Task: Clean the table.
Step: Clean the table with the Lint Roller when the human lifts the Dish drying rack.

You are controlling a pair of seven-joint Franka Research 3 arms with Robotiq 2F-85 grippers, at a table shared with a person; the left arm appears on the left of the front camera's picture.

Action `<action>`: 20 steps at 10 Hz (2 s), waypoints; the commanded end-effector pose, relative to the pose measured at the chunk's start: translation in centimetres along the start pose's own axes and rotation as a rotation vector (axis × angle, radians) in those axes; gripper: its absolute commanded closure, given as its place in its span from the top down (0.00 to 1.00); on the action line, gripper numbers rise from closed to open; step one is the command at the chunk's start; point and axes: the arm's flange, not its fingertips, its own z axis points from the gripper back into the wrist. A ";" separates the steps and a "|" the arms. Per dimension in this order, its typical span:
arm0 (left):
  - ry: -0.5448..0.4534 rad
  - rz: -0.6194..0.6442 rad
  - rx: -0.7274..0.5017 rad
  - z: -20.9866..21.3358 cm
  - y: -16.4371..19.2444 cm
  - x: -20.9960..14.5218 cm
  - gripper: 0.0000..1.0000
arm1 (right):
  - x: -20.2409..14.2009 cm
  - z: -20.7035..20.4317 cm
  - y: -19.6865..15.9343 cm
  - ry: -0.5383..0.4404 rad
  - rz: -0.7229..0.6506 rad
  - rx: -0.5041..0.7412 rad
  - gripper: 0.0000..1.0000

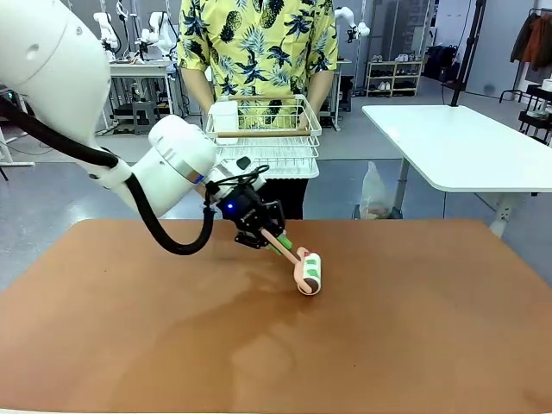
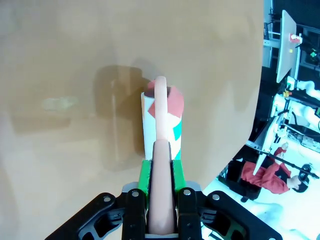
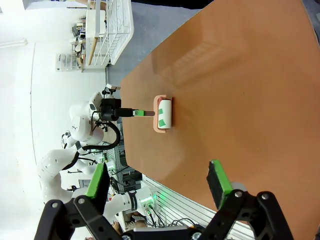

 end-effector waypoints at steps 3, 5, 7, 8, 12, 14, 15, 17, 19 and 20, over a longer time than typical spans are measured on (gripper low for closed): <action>-0.015 0.024 0.008 1.0 0.4 0.8 0.21 | 0.0 0.2 0.2 0.000 0.005 0.005 1.00; -0.013 0.011 0.003 1.3 0.0 0.9 0.21 | 0.0 0.2 0.2 0.000 0.005 0.005 1.00; -0.013 -0.021 -0.011 3.3 -1.3 1.2 0.21 | 0.0 0.2 0.2 0.000 0.005 0.005 1.00; -0.056 -0.057 -0.012 5.7 -2.8 1.4 0.21 | 0.0 0.2 0.2 0.000 0.005 0.005 1.00; 0.049 -0.058 0.132 17.6 -5.6 -0.5 0.21 | 0.0 0.2 0.2 0.000 0.005 0.005 1.00; 0.100 -0.077 0.307 25.2 -3.0 -3.0 0.21 | 0.0 0.2 0.2 0.000 0.005 0.005 1.00; 0.104 -0.058 0.418 30.0 -0.5 -4.9 0.21 | 0.0 0.2 0.2 0.000 0.005 0.005 1.00; -0.009 0.039 0.553 37.4 4.1 -7.2 0.21 | 0.0 0.2 0.2 0.000 0.005 0.005 1.00; 0.010 0.099 0.599 39.9 8.4 -7.5 0.21 | 0.0 0.2 0.2 0.000 0.005 0.005 1.00; -0.024 0.101 0.545 40.6 9.6 -7.2 0.21 | 0.0 0.2 0.2 0.000 0.005 0.005 1.00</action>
